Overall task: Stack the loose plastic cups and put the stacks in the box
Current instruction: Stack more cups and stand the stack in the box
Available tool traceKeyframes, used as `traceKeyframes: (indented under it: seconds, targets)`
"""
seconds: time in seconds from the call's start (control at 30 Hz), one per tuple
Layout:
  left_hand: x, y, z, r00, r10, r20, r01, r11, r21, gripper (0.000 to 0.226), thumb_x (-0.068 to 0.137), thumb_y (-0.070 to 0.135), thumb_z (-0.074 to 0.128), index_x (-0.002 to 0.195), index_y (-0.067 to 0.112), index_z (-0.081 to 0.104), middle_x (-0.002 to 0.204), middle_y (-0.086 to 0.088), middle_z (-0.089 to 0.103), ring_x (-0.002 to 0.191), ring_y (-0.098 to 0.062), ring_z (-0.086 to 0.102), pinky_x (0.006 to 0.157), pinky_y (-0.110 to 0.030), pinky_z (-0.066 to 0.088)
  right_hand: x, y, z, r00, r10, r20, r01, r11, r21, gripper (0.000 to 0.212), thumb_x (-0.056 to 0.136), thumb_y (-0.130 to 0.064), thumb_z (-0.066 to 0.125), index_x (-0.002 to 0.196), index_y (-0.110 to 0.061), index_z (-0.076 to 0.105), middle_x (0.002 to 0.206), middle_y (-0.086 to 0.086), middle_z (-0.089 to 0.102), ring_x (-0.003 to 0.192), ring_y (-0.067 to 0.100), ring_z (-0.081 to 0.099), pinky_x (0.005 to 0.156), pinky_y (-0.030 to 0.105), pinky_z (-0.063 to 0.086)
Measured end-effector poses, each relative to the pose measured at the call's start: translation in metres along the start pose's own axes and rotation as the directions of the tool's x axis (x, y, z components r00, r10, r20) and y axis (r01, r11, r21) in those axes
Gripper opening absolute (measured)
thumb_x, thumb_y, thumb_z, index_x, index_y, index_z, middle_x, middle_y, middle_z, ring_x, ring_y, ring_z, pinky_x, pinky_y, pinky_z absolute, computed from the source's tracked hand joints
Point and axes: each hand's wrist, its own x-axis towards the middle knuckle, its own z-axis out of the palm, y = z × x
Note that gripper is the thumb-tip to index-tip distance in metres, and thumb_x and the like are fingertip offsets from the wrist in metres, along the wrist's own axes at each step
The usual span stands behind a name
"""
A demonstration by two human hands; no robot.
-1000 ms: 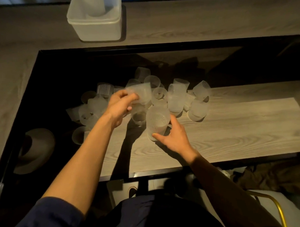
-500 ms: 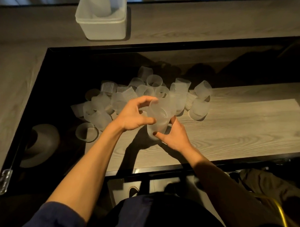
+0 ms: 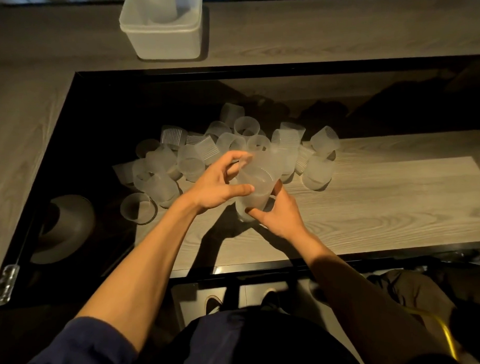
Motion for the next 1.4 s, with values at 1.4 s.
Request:
traceKeyframes:
  seconds: [1.4]
  targets:
    - [0.058, -0.097, 0.000, 0.726, -0.337, -0.600, 0.568, 0.785, 0.247, 0.068, 0.079, 0.029, 0.084, 0.136, 0.016, 0.048, 0.133, -0.009, 0.058, 0.125, -0.032, 0.055, 0.103, -0.044, 0.046, -0.005, 0.010, -0.013, 0.995, 0.081, -0.052, -0.082, 0.997, -0.014, 0.090, 0.064, -0.044, 0.091, 0.139, -0.034, 0.042, 0.125, -0.020, 0.051, 0.120, 0.008, 0.052, 0.104, 0.037, 0.050]
